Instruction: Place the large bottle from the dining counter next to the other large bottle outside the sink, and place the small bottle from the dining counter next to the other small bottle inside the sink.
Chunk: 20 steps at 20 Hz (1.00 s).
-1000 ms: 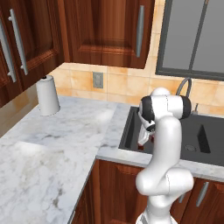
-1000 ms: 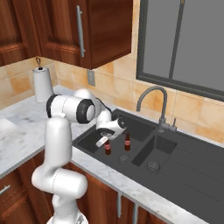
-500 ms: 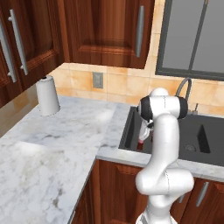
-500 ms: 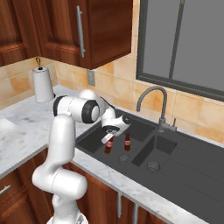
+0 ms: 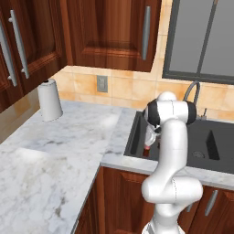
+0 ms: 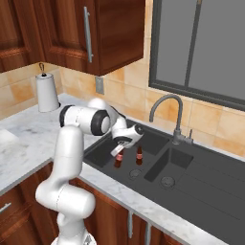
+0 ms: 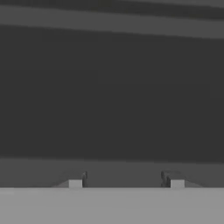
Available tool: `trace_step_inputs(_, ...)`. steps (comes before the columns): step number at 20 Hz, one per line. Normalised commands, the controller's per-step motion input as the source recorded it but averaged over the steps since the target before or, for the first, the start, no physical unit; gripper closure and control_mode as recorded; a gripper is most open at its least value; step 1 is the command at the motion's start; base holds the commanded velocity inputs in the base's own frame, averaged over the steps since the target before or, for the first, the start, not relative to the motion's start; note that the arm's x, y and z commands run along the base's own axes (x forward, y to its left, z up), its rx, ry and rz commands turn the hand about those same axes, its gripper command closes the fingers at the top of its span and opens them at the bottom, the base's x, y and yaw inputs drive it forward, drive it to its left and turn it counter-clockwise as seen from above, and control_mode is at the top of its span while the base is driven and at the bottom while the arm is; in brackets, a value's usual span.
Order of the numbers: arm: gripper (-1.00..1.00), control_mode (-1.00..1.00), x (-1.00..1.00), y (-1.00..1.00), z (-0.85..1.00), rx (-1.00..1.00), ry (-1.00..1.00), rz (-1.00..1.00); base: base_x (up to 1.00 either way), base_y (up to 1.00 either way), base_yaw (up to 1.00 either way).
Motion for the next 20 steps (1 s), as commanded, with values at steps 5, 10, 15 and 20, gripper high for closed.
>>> trace_step_inputs(5, -1.00, -1.00, -0.58, 0.82, -0.43, 0.00, -0.01, 0.00, 0.00, 0.00, 0.00)
trace_step_inputs(10, -1.00, -1.00, -0.61, 0.43, -0.45, 0.00, -0.02, 0.00, 0.00, 0.00, 0.00)
trace_step_inputs(15, -1.00, -1.00, -0.90, -0.22, -0.42, -0.03, -0.08, 0.00, 0.00, 0.00, 0.00)
trace_step_inputs(20, -1.00, -1.00, -0.34, -0.50, -0.23, -0.03, -0.07, 0.00, 0.00, 0.00, 0.00)
